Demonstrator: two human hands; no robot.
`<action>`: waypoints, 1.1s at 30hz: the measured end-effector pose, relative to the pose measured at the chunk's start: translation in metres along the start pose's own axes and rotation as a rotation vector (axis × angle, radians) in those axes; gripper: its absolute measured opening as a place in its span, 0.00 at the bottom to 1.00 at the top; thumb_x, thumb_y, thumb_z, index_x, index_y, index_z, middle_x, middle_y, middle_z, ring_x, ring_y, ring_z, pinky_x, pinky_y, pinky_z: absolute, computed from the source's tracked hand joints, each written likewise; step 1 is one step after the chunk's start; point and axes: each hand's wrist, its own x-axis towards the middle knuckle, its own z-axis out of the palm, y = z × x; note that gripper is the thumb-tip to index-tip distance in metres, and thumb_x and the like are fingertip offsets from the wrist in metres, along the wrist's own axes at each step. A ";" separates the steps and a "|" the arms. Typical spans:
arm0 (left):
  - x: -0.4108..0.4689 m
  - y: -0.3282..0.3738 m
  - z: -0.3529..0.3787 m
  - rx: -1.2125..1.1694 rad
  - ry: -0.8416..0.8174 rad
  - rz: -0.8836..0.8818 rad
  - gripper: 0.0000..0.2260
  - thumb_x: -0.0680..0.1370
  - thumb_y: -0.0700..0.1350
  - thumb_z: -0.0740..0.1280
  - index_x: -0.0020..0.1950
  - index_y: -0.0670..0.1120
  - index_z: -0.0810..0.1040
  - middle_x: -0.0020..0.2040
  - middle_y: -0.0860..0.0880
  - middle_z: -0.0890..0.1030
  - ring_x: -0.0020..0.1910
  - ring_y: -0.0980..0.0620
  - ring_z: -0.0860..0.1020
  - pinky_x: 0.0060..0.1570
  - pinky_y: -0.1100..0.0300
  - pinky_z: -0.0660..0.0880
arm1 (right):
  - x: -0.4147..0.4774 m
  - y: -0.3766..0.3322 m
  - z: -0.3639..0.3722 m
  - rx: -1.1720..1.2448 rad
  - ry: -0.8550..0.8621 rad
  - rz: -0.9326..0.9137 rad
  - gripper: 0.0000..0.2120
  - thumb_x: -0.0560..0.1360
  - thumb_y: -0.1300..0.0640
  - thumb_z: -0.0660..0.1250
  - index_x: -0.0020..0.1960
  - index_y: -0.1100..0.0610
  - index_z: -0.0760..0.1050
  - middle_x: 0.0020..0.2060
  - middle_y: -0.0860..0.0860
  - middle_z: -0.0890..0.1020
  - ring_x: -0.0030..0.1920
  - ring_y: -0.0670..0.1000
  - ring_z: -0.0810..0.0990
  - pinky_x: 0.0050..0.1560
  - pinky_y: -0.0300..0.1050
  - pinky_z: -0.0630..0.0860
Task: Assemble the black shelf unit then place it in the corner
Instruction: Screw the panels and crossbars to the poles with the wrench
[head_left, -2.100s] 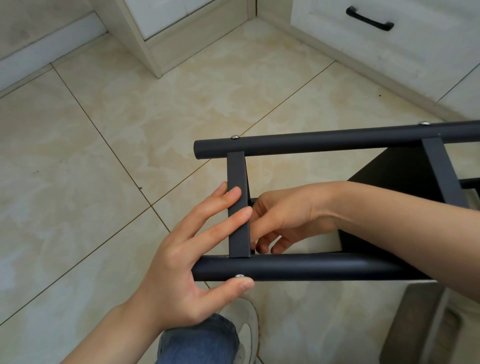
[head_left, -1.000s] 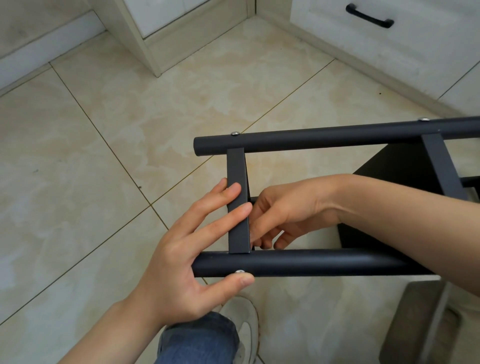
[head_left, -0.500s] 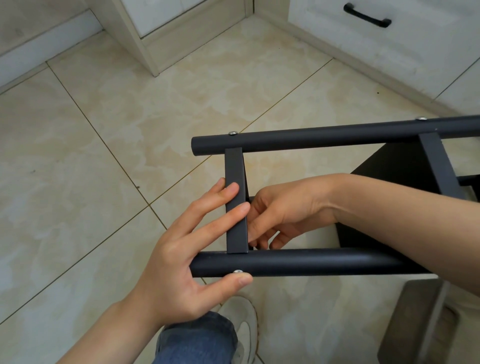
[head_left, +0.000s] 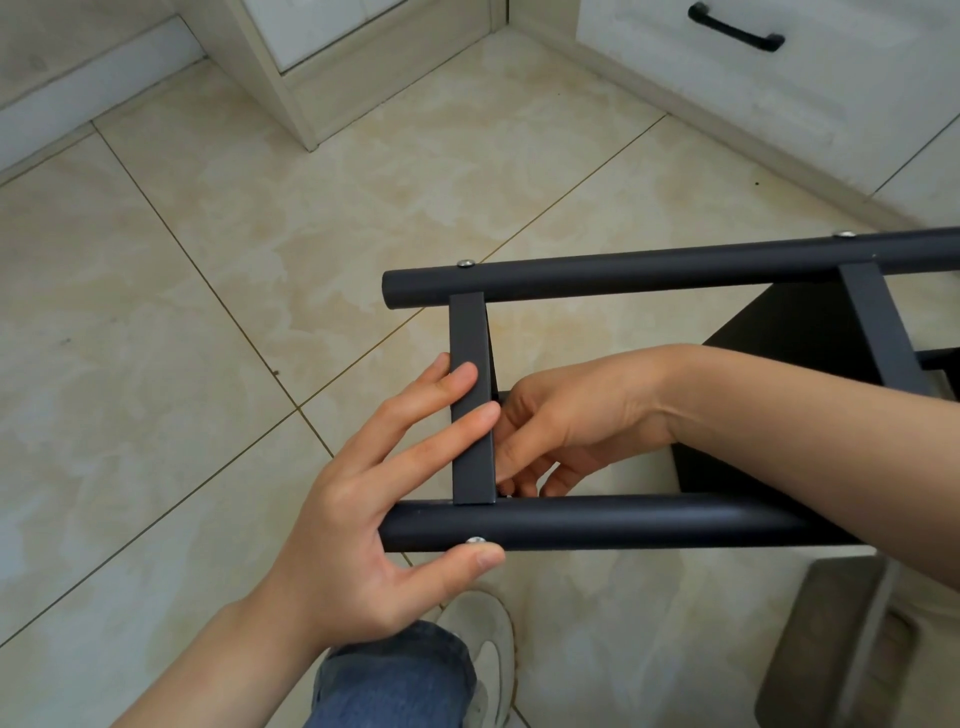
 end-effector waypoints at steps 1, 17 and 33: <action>0.000 0.000 0.000 0.000 0.000 -0.001 0.28 0.79 0.60 0.67 0.71 0.42 0.72 0.77 0.45 0.68 0.79 0.45 0.63 0.76 0.55 0.63 | 0.000 0.000 0.000 -0.003 -0.002 0.004 0.06 0.80 0.60 0.66 0.50 0.62 0.80 0.41 0.54 0.80 0.39 0.48 0.76 0.47 0.42 0.74; 0.000 -0.001 0.000 -0.004 0.005 -0.001 0.28 0.79 0.60 0.67 0.72 0.43 0.71 0.77 0.44 0.67 0.79 0.44 0.63 0.76 0.55 0.63 | -0.003 -0.003 0.001 0.020 -0.051 0.006 0.09 0.81 0.60 0.63 0.58 0.63 0.77 0.45 0.56 0.80 0.43 0.50 0.77 0.49 0.43 0.76; -0.009 0.002 0.010 -0.101 0.086 -0.116 0.31 0.73 0.52 0.74 0.75 0.50 0.72 0.79 0.55 0.66 0.80 0.50 0.60 0.76 0.62 0.59 | -0.043 0.004 -0.003 -0.040 0.007 -0.067 0.10 0.80 0.52 0.66 0.59 0.51 0.81 0.47 0.50 0.83 0.49 0.49 0.81 0.53 0.44 0.77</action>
